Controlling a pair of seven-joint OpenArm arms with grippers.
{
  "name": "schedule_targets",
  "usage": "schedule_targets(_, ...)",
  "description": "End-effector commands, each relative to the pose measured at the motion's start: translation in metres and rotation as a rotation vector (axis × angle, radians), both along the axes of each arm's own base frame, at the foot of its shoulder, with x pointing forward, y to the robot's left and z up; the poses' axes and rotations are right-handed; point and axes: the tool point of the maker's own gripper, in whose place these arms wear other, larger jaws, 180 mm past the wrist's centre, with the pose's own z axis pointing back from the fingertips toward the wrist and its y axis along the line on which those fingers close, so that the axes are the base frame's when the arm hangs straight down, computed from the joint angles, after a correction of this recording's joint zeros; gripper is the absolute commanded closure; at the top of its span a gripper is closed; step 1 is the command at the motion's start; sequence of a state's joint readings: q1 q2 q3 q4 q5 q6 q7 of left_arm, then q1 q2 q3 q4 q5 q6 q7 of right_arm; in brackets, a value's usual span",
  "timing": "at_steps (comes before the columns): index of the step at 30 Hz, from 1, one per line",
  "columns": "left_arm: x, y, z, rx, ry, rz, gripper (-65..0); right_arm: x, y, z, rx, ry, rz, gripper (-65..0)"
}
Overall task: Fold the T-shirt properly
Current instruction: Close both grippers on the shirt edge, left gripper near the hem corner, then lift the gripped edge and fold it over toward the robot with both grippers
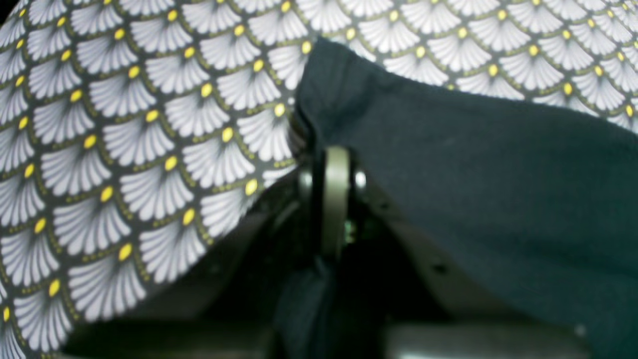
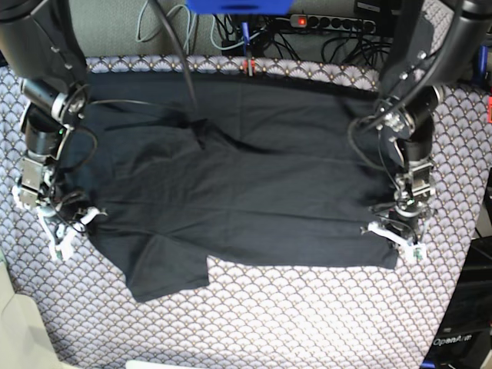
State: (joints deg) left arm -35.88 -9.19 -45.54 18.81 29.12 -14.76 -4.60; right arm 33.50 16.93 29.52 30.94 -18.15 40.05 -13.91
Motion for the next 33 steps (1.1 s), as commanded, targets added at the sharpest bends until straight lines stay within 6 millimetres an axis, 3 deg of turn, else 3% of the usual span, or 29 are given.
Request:
schedule_targets(1,0.008,0.004,0.011,0.008,-0.009,0.002,0.0,0.011,-0.016,0.021,-0.042,-0.045,-0.012,0.0)
schedule_targets(5,0.010,0.001,0.012,0.003,-0.013,-0.016,0.0,0.005,-0.023,0.028,-0.097,-0.075,-0.010,0.0)
schedule_targets(7,0.015,-0.002,0.023,-0.010,-0.049,-0.053,0.0,0.003,-0.018,0.030,-0.113,-0.093,0.000,0.0)
schedule_targets(9,0.024,-0.020,0.035,-0.022,-0.092,-0.096,0.0,0.002,-0.019,0.037,-0.140,-0.108,0.002,0.0)
schedule_targets(12,0.014,-0.021,0.039,0.019,-0.058,-0.108,0.0,0.000,-0.019,0.044,-0.174,-0.107,0.003,0.0)
schedule_targets(18,0.002,-0.040,0.096,0.120,-0.129,-0.160,0.0,-0.006,-0.010,0.058,-0.230,-0.151,0.020,0.0)
schedule_targets(21,-0.012,-0.033,0.107,0.166,-0.122,-0.143,0.0,-0.014,-0.007,0.062,-0.270,-0.150,0.033,0.0)
schedule_targets(28,-0.052,-0.012,0.095,0.235,-0.078,-0.110,0.0,-0.044,-0.007,0.078,-0.364,-0.191,0.037,0.0)
schedule_targets(33,-0.078,0.001,0.103,0.300,-0.077,-0.082,0.0,-0.071,-0.004,0.088,-0.425,-0.216,0.049,0.0)
